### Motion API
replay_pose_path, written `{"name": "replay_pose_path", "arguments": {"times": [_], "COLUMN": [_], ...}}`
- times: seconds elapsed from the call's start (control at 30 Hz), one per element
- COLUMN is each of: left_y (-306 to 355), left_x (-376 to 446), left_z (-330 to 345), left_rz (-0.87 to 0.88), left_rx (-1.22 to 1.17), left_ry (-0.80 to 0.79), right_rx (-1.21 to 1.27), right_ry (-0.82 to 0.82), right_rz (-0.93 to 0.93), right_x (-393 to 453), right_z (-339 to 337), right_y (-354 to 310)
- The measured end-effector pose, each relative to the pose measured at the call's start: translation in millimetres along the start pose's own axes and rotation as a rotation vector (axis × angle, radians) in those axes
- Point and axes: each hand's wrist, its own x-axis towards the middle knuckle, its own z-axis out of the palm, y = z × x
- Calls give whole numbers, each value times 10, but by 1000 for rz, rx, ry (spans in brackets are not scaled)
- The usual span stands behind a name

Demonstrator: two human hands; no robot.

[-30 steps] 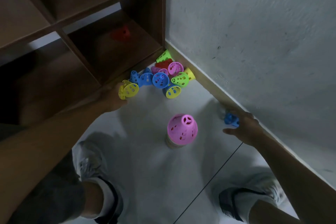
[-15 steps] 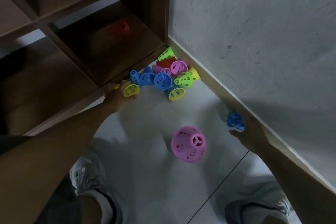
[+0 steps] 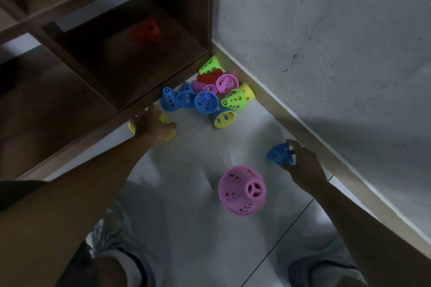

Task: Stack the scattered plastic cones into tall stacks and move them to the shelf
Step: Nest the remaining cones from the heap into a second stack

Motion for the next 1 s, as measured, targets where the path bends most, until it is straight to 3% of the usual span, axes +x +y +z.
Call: {"name": "replay_pose_path", "arguments": {"times": [0.37,0.7,0.87,1.0], "left_y": [-119,-312,-28,163], "left_x": [-456,-349,-638,-713], "left_z": [160,89,5,33], "left_rz": [89,12,-65,-95], "left_rx": [290,475,423,242], "left_ry": [-14,-55,-90,-74], "right_rx": [31,463,535,542], "right_ry": [-57,-277,-450,-537], "right_rz": [20,-64,-146,-225], "right_x": [42,-88,-298,-481], "right_z": [133,-512,-1012,-1406], "right_y": [28,-728,-947,-1149]}}
